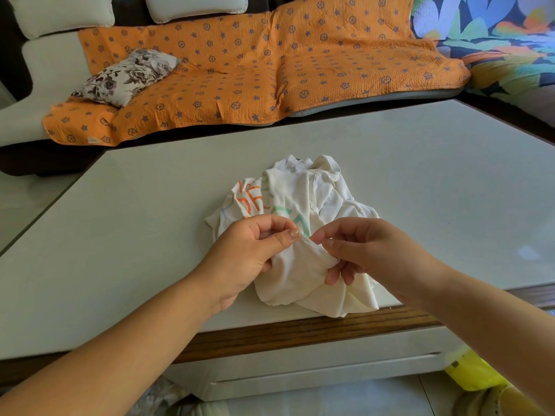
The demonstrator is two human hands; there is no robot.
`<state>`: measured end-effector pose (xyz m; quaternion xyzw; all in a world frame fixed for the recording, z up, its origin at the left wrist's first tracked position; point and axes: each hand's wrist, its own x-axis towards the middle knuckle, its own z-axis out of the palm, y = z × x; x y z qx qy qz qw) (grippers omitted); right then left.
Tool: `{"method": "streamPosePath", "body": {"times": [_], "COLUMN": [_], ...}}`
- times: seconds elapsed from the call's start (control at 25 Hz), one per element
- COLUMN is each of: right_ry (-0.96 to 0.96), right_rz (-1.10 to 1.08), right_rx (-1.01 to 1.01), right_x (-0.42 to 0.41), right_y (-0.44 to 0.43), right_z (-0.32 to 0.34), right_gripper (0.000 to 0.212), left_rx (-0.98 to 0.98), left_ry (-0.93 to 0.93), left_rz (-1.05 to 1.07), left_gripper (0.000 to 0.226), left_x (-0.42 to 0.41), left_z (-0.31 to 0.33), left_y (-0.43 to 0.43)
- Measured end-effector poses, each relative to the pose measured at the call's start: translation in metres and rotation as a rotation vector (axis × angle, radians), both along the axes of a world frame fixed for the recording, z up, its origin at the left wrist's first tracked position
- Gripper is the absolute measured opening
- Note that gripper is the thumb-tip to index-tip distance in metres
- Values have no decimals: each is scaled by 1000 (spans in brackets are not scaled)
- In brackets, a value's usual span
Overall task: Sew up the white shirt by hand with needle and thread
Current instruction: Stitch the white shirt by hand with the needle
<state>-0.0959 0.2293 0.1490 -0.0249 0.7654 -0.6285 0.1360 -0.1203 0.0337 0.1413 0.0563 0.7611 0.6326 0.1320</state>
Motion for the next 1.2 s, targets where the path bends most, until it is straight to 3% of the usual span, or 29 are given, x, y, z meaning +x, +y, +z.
{"method": "streamPosePath", "body": {"times": [1.2], "right_ry": [33], "right_rz": [40], "right_rx": [-35], "right_x": [-5], "right_y": [2], "right_z": [-6], "right_gripper": [18], "left_rx": [2], "left_ry": [-63], "left_rz": [-6], "left_gripper": [7], "left_x": [-2], "left_z": [0], "left_y": [0]}}
